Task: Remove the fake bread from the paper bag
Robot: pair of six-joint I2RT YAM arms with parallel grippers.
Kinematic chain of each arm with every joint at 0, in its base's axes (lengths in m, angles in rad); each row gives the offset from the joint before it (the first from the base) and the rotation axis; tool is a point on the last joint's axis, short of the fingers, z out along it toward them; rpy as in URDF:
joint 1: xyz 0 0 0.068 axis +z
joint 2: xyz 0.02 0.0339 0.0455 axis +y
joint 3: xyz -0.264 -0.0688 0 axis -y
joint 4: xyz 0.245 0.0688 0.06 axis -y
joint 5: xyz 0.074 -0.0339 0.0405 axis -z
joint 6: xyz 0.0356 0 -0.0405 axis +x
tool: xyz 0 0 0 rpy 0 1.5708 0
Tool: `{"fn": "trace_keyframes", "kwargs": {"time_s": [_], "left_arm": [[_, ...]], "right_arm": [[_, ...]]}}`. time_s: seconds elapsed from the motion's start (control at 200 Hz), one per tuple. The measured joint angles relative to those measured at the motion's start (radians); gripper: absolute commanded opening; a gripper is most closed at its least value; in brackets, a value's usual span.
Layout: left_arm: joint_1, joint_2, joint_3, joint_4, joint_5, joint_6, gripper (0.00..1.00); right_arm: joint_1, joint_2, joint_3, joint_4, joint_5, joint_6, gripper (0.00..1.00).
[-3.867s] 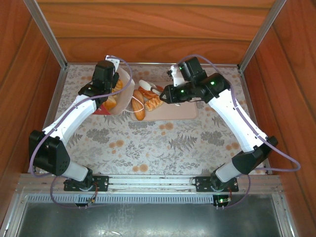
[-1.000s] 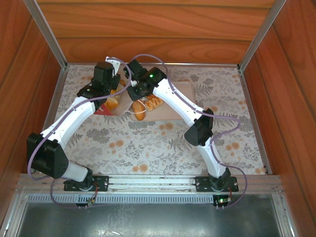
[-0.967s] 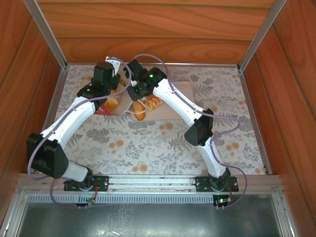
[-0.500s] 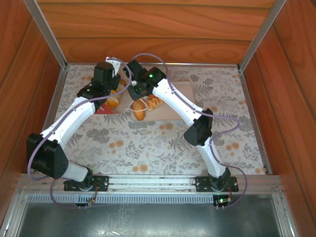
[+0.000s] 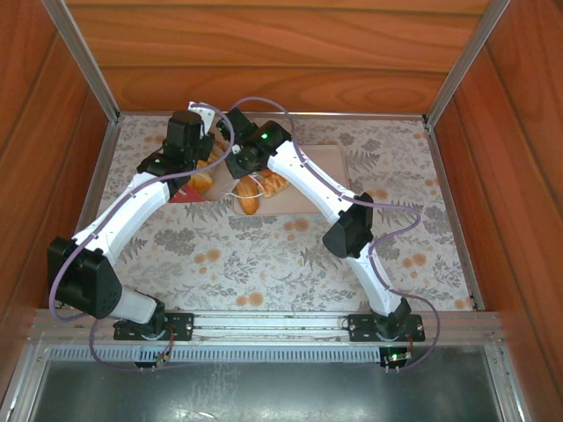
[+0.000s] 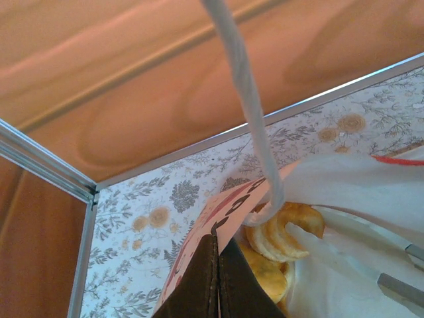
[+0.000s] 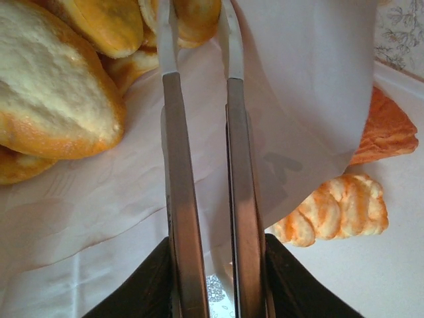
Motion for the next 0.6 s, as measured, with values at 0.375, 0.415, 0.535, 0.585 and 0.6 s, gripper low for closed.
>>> {"fn": "trace_keyframes", "kwargs": {"time_s": [0.375,0.415,0.535,0.585,0.6], "left_arm": [[0.000,0.000,-0.006,0.007,-0.012,-0.001,0.00],[0.000,0.000,-0.006,0.009,-0.017,-0.001,0.00],[0.000,0.000,-0.006,0.019,-0.027,-0.001,0.00],[0.000,0.000,-0.006,0.022,-0.028,-0.001,0.00],[0.000,0.000,-0.006,0.023,-0.029,-0.001,0.00]], "right_arm": [[0.001,-0.010,-0.016,0.010,-0.011,-0.006,0.00],[0.001,-0.022,-0.034,0.018,-0.014,-0.006,0.00],[0.006,-0.071,-0.102,0.038,-0.027,-0.004,0.00],[0.006,-0.095,-0.131,0.046,-0.034,-0.002,0.00],[0.006,-0.103,-0.139,0.047,-0.036,0.000,0.00]]}}
